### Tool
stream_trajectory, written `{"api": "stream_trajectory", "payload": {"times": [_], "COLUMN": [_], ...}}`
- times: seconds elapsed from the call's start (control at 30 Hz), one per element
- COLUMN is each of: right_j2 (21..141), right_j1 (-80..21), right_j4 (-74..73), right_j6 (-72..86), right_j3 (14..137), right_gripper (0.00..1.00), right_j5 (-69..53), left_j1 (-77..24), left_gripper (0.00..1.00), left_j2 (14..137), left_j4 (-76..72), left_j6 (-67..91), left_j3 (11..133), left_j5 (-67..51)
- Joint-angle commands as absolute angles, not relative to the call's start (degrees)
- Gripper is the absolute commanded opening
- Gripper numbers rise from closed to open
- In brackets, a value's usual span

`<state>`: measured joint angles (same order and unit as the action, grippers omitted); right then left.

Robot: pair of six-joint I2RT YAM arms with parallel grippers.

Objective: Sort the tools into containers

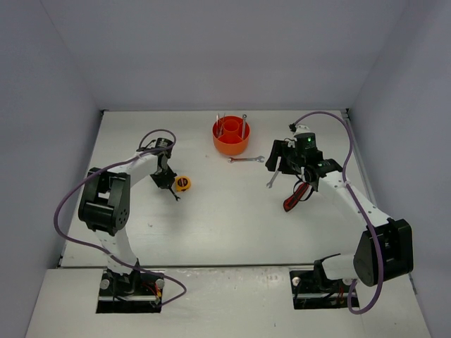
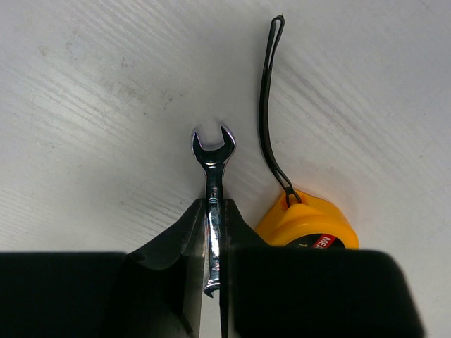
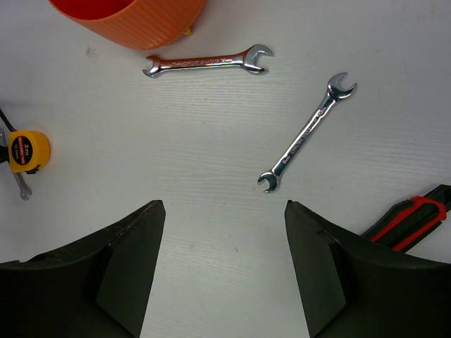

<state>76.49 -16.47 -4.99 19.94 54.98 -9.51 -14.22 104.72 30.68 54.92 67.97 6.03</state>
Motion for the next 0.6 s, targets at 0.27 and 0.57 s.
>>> {"api": "stream_trajectory", "payload": {"times": [0.27,0.57], "right_j2": [75.1,76.3], "right_j1": [-16.8,-19.4], "right_j4": [-2.8,-2.8], "right_j6": [20.3,20.0], "right_j3": [57.5,59.6], "right_gripper": [0.66,0.66], "right_j5": [-12.4,-14.2], "left_j1": [-13.8,-14.4], "left_gripper": [0.00,0.00], "left_j2": [98.1,93.1], "left_j4": [34.3,32.9], "left_j6": [46.9,38.4], "left_j3": [66.1,67.1], "left_j5": [10.1,9.5]}}
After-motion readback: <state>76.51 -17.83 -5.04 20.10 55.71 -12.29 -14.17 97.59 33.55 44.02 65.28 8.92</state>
